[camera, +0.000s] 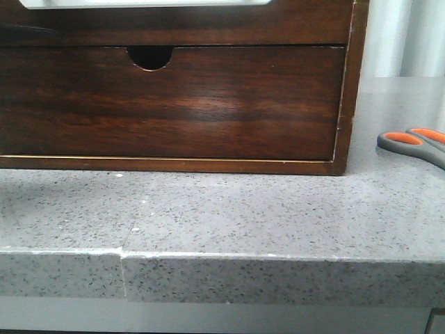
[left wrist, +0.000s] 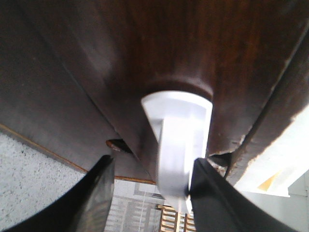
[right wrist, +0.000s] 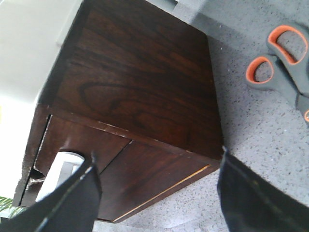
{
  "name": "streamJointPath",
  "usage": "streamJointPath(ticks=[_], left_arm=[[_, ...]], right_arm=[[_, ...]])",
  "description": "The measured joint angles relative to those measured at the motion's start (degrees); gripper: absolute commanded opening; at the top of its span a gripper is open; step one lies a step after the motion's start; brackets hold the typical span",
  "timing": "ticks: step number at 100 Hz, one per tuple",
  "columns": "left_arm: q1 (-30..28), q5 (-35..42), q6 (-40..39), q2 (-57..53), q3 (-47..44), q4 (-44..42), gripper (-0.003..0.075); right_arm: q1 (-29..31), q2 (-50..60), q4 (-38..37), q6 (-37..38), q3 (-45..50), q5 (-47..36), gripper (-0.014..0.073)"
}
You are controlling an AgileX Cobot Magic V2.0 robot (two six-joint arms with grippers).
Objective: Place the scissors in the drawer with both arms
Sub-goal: 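Grasp the white drawer handle with the left gripper, then pull the drawer open toward the robot with the left gripper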
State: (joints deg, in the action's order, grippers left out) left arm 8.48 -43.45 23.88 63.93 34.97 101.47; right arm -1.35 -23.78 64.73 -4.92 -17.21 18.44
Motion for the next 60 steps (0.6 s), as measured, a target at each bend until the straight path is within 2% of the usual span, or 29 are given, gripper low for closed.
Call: streamJointPath(ticks=[36,53,60], left_arm=[[0.0,-0.7,0.9,2.4,1.1,2.0,0.0151],[0.0,-1.2,0.9,2.8,1.2,3.1,-0.0017],[0.0,-1.4,0.4,3.0,1.2,3.5,-0.0020]], right_arm=[[0.0,0.0,-0.4,0.0,1.4,0.2,0.0456],[0.0,0.0,-0.5,0.0,1.4,0.4,0.0456],[0.0,0.0,-0.5,0.0,1.4,0.4,0.0456]])
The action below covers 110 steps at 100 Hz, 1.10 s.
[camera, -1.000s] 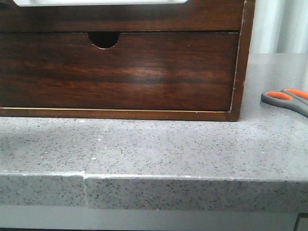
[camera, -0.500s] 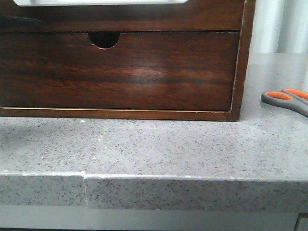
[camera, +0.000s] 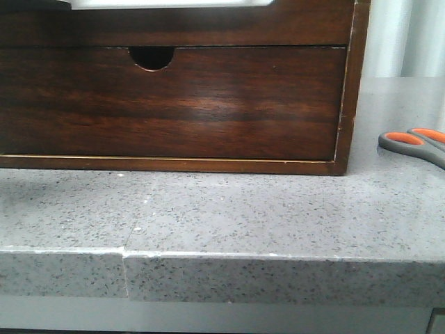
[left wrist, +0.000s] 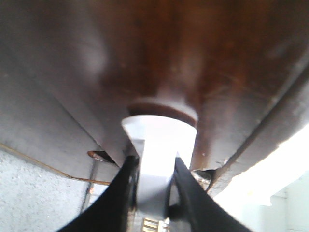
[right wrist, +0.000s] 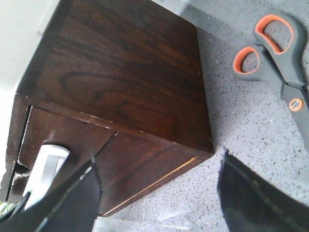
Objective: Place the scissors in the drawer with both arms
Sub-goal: 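Pull the drawer open toward the robot with the left gripper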
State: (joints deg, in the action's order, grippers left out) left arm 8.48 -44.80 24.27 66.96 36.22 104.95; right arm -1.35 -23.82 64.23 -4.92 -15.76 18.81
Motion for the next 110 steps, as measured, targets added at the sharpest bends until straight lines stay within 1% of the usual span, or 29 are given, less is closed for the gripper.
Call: streamJointPath(ticks=[29,58,72,84,96,110], left_arm=[[0.1,1.0,-0.6,-1.9,-0.3,0.0,-0.0020],[0.1,2.9,-6.0,-12.0,-5.4,-3.6,-0.0020],[0.1,3.3,-10.4,-18.6,-8.4,-6.9,-0.0020],[0.1,3.5,-16.4,-24.5,-10.3,-11.6,-0.0020],[0.1,4.2,-21.0,-30.0,-11.8,-14.4,-0.0020],[0.1,5.4,-23.9,-33.6,-12.3,-16.1,-0.0017]], right_arm=[[0.0,0.0,0.0,0.0,0.0,0.1,0.0456],[0.0,-0.1,0.0,0.0,0.0,0.1,0.0456],[0.0,-0.1,0.0,0.0,0.0,0.2,0.0456],[0.0,-0.1,0.0,0.0,0.0,0.3,0.0456],[0.0,-0.1,0.0,0.0,0.0,0.5,0.0456],[0.0,-0.1,0.0,0.0,0.0,1.0,0.0456]])
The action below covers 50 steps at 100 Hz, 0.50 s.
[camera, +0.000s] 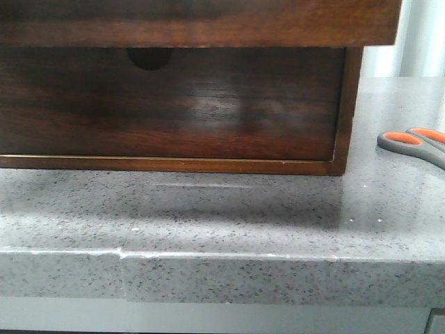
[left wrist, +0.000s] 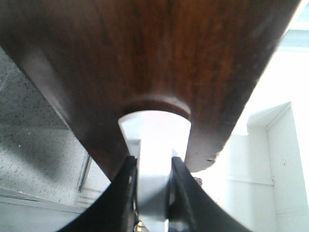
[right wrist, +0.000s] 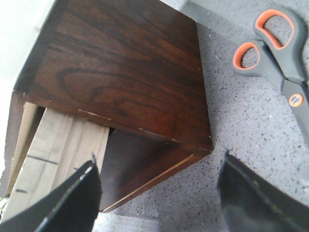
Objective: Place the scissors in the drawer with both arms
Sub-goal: 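Pull the drawer open toward the robot with the left gripper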
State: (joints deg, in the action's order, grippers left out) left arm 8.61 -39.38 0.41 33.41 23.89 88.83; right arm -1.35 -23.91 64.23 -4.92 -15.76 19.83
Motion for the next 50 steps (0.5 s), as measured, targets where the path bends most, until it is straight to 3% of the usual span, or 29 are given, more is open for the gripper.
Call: streamJointPath(ticks=[11,28,33,39,50], left_arm=[[0.0,0.1,-0.4,-0.8,-0.2,-0.6,0.0058],[0.0,-0.7,2.0,-1.6,0.0,-1.9,0.0435],[0.0,-1.4,2.4,-2.0,0.1,-1.9,0.0512],[0.0,-1.8,2.5,-2.1,0.2,-2.4,0.0550],[0.0,-1.9,2.6,-2.2,0.3,-3.7,0.0547]], right_arm=[[0.0,0.0,0.0,0.0,0.0,0.1,0.0456],[0.0,0.0,0.0,0.0,0.0,1.7,0.0456],[0.0,0.0,-0.1,-0.1,0.0,2.7,0.0456],[0.0,0.0,-0.1,-0.3,0.0,3.3,0.0456],[0.0,0.0,-0.1,-1.4,0.0,3.7,0.0456]])
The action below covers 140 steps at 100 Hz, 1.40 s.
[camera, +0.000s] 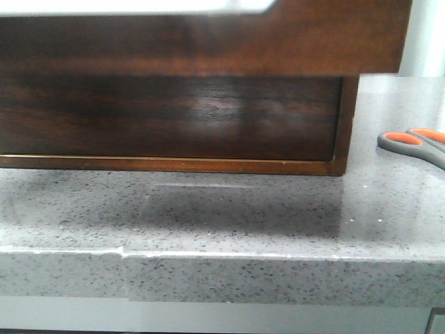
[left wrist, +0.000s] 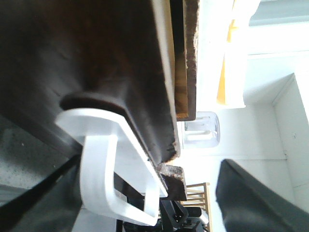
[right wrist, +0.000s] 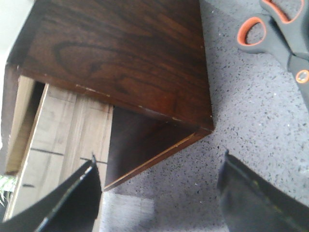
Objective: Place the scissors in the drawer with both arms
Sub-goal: 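Pull the drawer open toward the robot with the left gripper, then grasp the grey-and-orange scissors by the handles with the right gripper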
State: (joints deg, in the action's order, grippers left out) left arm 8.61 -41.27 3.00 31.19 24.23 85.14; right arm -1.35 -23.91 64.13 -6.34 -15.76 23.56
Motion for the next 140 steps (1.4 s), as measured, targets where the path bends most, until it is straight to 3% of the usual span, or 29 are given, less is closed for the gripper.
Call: streamJointPath(ticks=[31,38,52,78,96,114,127,140], left_arm=[[0.0,1.7,0.3,-0.2,0.4,-10.8,0.0543],[0.0,2.7,0.3,-0.2,0.4,-11.1,0.0512],[0.0,5.0,2.2,-1.2,0.4,-12.0,0.0357],[0.0,5.9,9.9,-10.2,1.0,-14.0,-0.0020],[0.0,3.1,19.5,-17.1,5.7,-19.1,-0.0020],[0.0,-7.7,21.9,-18.2,14.0,-37.0,-0.0020],[0.0,-14.3,23.1,-17.7,18.6,-49.7,-0.0020],[0.0,-18.1,26.1,-17.5,20.6,-53.8,-0.0020]], right_arm=[[0.0,0.0,-3.1,-4.1,-1.7,0.9,0.0456],[0.0,0.0,-4.0,-4.1,-2.2,0.9,0.0456],[0.0,0.0,-6.0,-4.2,-3.3,0.7,0.0456],[0.0,-0.5,-14.6,-4.2,-10.3,1.6,0.0456],[0.0,-7.7,-28.0,-1.6,-19.8,8.9,0.0456],[0.0,-20.5,-43.9,3.8,-29.7,20.3,0.0456],[0.0,-30.2,-50.2,4.7,-35.1,25.1,0.0456],[0.0,-39.9,-52.7,4.9,-38.8,26.1,0.0456]])
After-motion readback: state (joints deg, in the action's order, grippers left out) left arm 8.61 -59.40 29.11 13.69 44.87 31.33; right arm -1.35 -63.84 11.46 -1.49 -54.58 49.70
